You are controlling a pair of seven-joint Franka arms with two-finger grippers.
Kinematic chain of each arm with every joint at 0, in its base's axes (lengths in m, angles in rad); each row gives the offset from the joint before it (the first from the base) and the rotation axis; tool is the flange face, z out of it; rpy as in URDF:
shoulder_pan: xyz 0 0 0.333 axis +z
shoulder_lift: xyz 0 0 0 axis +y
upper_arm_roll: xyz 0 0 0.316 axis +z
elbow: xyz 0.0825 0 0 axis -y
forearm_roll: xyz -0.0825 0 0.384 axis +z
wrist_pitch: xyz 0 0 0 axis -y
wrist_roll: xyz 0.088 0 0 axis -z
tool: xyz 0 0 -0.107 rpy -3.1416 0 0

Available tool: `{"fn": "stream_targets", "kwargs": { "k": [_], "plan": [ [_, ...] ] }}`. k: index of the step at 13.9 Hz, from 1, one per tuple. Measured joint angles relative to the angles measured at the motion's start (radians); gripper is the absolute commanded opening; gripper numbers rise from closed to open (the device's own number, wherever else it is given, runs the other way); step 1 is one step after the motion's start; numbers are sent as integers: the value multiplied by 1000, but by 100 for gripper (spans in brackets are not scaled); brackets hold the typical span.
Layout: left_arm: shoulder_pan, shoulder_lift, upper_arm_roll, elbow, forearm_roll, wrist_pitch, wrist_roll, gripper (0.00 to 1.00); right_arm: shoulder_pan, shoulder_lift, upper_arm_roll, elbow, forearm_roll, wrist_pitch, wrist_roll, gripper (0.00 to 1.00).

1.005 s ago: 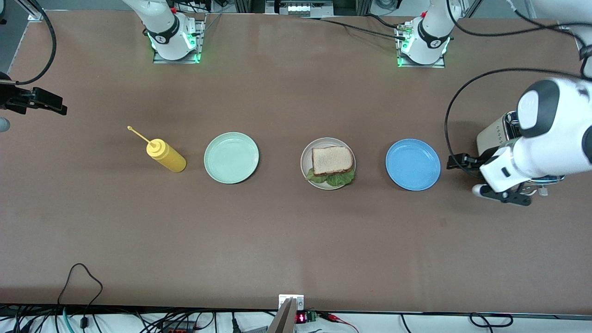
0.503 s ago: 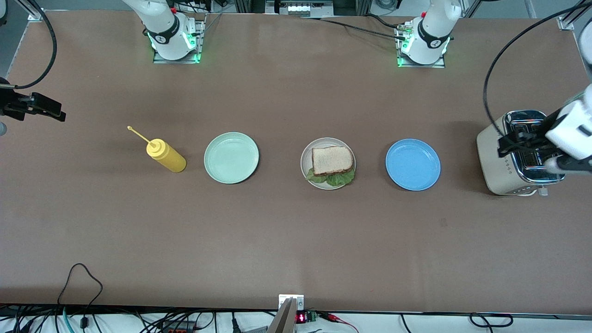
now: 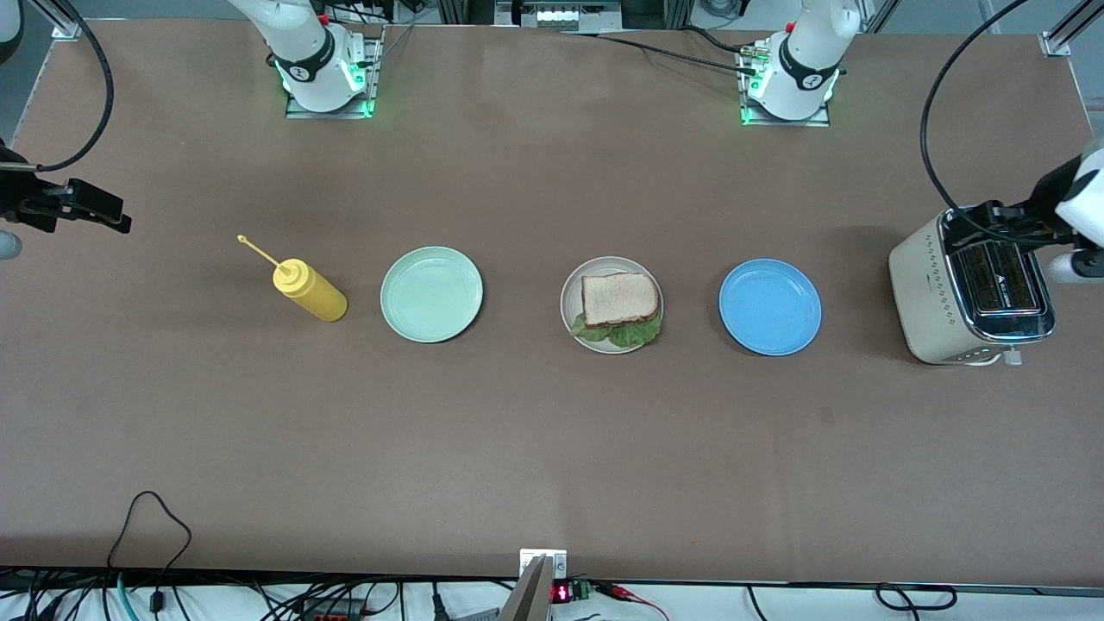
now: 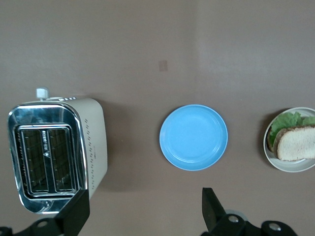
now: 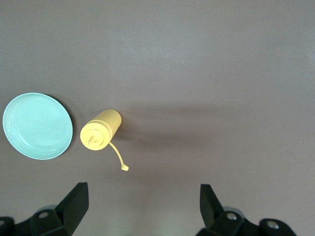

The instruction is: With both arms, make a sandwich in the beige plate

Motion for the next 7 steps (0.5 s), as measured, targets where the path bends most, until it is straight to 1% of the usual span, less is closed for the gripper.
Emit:
{"fn": "stream_targets", "kwargs": {
  "k": [4, 7],
  "plan": [
    [-1, -46, -3, -60, 0, 13, -8, 100, 0, 0, 0, -1, 0, -8, 0, 100],
    [-1, -114, -6, -152, 0, 54, -9, 100, 0, -4, 0, -13, 0, -12, 0, 100]
  ]
}}
